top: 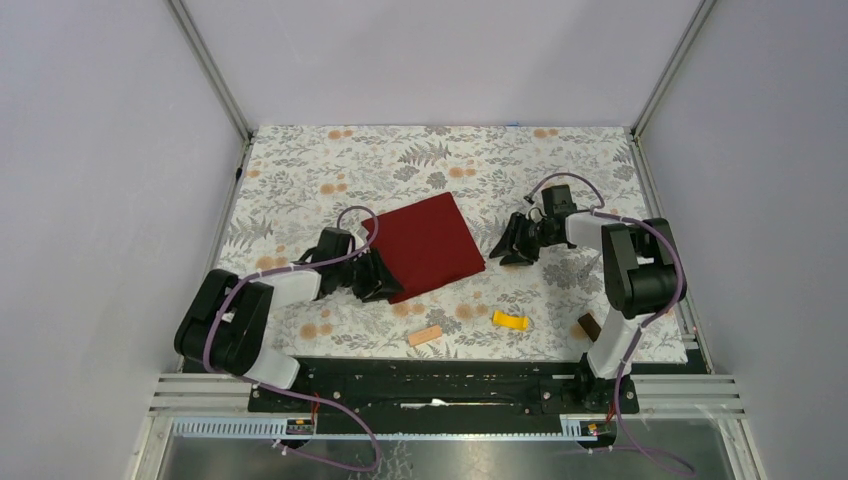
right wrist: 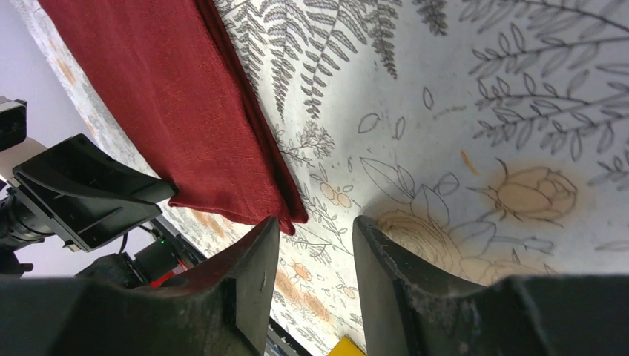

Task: Fold the napkin into a case and place the utensils inside
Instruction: Pick up the top corner of the square-folded napkin from the center of the board.

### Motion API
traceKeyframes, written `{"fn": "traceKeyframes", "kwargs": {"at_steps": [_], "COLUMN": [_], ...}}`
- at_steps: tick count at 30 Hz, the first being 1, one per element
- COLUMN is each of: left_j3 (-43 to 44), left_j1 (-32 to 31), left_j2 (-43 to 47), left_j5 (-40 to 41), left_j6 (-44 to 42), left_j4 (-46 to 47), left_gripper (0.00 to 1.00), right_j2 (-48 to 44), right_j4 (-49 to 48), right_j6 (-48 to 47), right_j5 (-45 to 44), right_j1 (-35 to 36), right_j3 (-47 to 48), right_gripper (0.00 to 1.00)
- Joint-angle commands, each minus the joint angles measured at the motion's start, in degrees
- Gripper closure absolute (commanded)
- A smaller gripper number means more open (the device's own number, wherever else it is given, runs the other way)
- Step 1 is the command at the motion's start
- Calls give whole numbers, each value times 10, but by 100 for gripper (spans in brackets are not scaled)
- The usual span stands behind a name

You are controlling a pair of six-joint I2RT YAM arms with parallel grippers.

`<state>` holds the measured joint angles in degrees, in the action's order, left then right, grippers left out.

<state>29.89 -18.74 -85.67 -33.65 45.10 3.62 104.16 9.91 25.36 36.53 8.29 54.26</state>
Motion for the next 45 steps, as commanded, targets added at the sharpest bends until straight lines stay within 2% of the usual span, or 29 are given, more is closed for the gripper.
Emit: {"fn": "traceKeyframes", "kwargs": {"at_steps": [1,5,11,16,27,45], "left_j3": [12,21,25,6,-16,-29], "left_j1": [-1,-5,-25,-26,-26,-26], "left_j2": [45,53,38,22,19,4], "left_j5": [8,-4,0,18,41,47], "left_j6": [-24,-15,-7,-3,-11,-14], "left_j4": [-59,-56,-40,-38,-38,-22], "left_gripper": [53,60,62,70,71,72], "right_j2": [26,40,53,48,53,-12], "right_j4": [-22,-38,-60,-66,-74,-50], "right_j6": [-9,-3,4,7,8,-7], "right_j5": [20,40,56,64,83,65], "right_j1": [0,0,6,9,31,39], "right_j3": [23,19,10,10,7,4], "right_gripper": [52,56,59,66,67,72]}}
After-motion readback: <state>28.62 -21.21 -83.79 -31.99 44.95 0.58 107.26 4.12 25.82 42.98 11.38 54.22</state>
